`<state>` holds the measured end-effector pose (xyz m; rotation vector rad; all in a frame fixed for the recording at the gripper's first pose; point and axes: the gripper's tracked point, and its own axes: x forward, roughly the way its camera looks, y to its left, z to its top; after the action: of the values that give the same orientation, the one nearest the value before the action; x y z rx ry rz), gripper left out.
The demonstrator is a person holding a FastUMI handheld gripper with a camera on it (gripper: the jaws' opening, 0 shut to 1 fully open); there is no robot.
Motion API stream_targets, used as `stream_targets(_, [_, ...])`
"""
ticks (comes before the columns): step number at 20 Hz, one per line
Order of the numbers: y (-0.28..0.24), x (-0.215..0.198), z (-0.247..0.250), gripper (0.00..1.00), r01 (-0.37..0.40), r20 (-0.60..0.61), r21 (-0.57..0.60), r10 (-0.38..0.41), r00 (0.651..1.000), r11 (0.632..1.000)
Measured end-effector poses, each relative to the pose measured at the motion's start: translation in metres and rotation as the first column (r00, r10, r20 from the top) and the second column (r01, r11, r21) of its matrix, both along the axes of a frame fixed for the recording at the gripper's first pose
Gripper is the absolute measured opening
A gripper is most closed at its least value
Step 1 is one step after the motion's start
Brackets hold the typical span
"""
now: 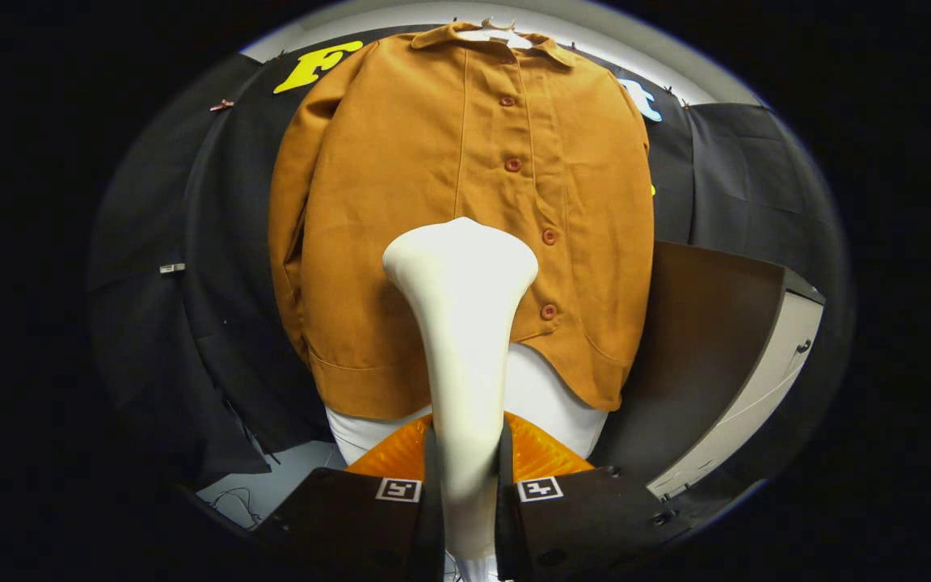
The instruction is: Iron the clothes twice with a garment steamer, once on the left side and once on the right side.
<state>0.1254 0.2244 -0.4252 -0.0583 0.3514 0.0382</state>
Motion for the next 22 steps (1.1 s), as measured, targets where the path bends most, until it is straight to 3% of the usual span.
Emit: stream_targets(22, [-0.041,-0.04,0.197,0.28,0.026,0.131,0.035,-0.031,0.991,0.999])
